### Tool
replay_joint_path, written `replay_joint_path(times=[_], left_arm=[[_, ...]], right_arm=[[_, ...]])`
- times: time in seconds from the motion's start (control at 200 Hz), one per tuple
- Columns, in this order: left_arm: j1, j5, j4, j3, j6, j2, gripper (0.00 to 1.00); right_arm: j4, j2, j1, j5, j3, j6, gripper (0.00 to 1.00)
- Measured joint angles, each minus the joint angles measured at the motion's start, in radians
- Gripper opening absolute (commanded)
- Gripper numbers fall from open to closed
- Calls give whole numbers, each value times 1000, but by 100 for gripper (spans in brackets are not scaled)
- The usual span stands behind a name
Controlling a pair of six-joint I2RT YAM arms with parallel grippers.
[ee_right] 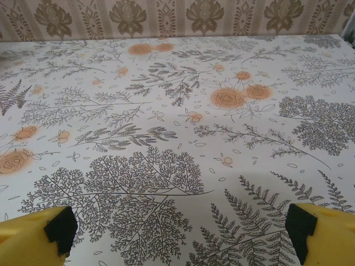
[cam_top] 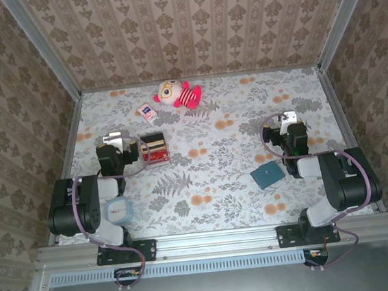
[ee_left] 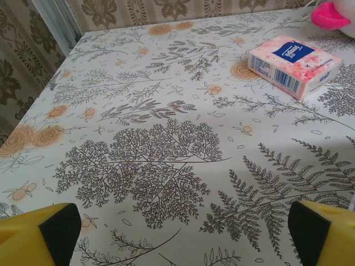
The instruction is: Take the credit cards out of the card holder
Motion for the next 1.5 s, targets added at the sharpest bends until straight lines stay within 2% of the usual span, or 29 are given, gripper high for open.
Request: replay_joint_path(times=[0.98,1.15,1.335,1.5], left_arm=[[0,-1,5,0,0,0,100],[0,-27,0,-26,-8,-48,100],[0,-79,-220,5,-52,-293,100],[0,-112,-510,152,-118,-445,100]], right_arm=[[0,0,0,-6,0,0,100],[-98,-43,0,2,20,3,100],[-319,-248,2,55,86,62,100],[-603,-371,7,100,232,235,100]])
